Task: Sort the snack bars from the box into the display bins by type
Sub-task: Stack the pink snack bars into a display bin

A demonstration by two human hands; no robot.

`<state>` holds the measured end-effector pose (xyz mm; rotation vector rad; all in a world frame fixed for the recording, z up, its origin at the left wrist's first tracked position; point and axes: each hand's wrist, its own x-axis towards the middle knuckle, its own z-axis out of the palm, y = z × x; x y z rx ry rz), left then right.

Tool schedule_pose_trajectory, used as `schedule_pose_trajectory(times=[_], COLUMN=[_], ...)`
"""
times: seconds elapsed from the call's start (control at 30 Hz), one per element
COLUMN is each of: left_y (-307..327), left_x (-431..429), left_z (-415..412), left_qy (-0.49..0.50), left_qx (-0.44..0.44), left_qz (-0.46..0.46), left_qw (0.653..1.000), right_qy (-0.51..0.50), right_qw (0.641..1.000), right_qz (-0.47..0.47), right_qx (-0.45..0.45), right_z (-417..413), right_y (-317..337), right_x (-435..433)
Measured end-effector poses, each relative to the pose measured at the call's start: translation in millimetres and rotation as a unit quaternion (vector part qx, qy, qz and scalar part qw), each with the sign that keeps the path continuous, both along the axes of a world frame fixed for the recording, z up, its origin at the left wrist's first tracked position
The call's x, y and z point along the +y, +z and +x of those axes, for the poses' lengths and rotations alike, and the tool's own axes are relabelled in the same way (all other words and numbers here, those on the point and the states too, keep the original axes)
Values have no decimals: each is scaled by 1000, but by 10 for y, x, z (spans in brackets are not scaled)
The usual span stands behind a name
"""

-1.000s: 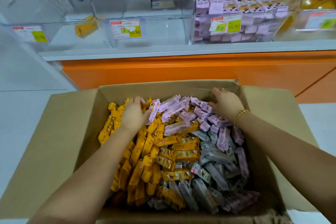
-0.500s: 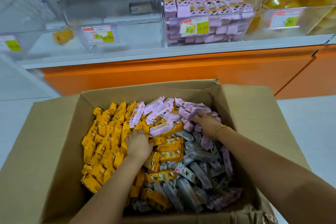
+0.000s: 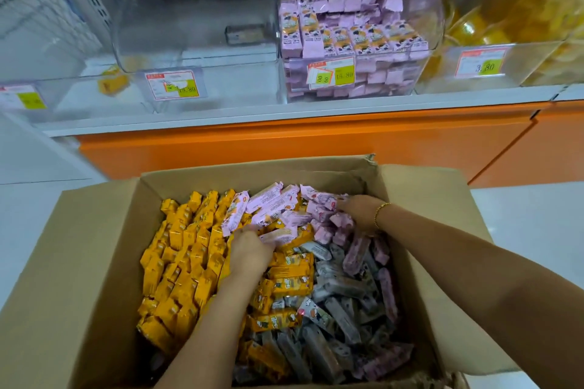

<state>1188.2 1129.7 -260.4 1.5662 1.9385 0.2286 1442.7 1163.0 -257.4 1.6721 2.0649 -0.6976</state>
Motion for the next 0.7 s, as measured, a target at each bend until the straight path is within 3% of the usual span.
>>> schedule_pose_trajectory(times=[0.07, 0.2, 0.27, 0.37, 0.47, 0.57, 0.63, 0.7], left_y=[145, 590, 826, 1145, 1419, 1563, 1648, 1737], left_x=[6, -8, 9, 14, -50, -132, -209, -289], left_z=[195, 634, 748, 791, 811, 774, 722, 687], left_qy=[-41, -110, -68, -45, -81, -71, -85, -95], left_qx=[-92, -263, -325, -351, -421, -536, -536, -531], left_qz=[-16, -25, 42, 151, 117, 26, 23, 23], left_qw=[995, 958, 942, 923, 896, 841, 840, 842], right_qy=[-52, -135, -177, -232, -240, -281, -296, -284], right_qw=[997, 969, 934, 872, 851, 800, 787, 802], right_qz=[33, 72, 79, 64, 64, 41, 24, -10], right_qx=[37, 193, 299, 427, 462, 529, 540, 525], right_z=[-89, -281, -315, -301, -252, -237, -272, -292], right_y=[252, 1000, 1384, 1781, 2069, 2259, 2282, 2289], right_x=[43, 127, 90, -23, -113, -250, -351, -428])
